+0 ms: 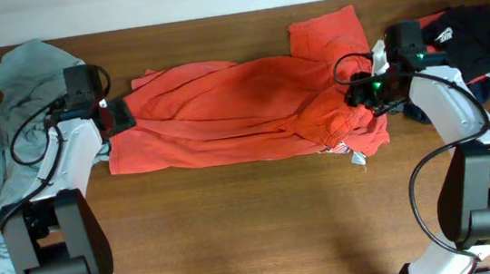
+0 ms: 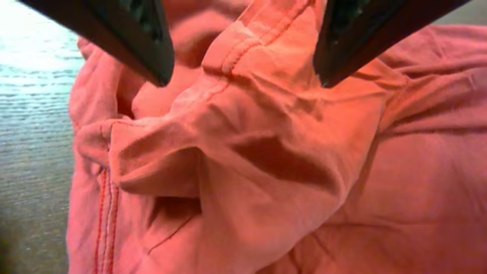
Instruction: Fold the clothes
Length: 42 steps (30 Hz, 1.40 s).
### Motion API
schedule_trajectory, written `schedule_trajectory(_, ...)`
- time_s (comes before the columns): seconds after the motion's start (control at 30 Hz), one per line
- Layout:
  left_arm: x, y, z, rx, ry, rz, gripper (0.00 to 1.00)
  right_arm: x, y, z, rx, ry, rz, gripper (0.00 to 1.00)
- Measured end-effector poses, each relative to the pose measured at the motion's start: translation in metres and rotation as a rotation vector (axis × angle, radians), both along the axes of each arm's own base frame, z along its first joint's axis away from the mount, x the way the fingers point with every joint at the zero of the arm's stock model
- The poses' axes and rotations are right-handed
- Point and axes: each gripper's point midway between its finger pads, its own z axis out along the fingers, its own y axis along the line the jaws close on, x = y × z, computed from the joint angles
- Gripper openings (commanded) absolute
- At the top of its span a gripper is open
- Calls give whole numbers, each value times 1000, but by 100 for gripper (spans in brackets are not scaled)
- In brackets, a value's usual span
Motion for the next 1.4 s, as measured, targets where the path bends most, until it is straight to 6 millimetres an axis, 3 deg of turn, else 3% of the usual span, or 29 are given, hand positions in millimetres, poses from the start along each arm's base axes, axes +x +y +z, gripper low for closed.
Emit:
schedule_trajectory(0.13, 1, -4, 0, -16, -2, -24, 99, 4, 0, 20, -4, -2, 13, 72)
schedule_trajectory(0.23, 9, -15, 7, -51, -18, -94, 99, 21, -2, 53, -20, -71, 37, 85)
schedule_trajectory(0.33, 20, -25, 31, -82, -42, -165, 99, 41, -3, 91, -41, -170, 63, 91)
schedule_trajectory(0.4, 34, -30, 57, -86, -90, -211, 99, 52, -4, 113, -55, -233, 78, 92)
schedule_trajectory(0.53, 57, -36, 102, -72, -197, -286, 99, 61, -5, 128, -75, -291, 102, 92)
schedule_trajectory(0.67, 79, -43, 117, -70, -257, -361, 99, 64, -5, 130, -87, -309, 123, 92)
schedule_trajectory(0.77, 100, -51, 97, -98, -258, -419, 99, 64, -4, 130, -86, -312, 131, 92)
schedule_trajectory(0.9, 120, -61, 41, -166, -210, -470, 99, 63, -3, 129, -81, -307, 138, 92)
schedule_trajectory(1.07, 125, -72, -12, -232, -161, -507, 99, 57, -2, 125, -74, -277, 143, 92)
schedule_trajectory(1.17, 127, -74, -19, -242, -165, -522, 97, 54, -2, 123, -73, -263, 146, 92)
schedule_trajectory(1.33, 137, -74, -10, -224, -209, -544, 95, 52, -1, 122, -77, -258, 159, 92)
schedule_trajectory(1.4, 141, -74, -10, -218, -223, -547, 90, 52, -1, 122, -78, -258, 160, 92)
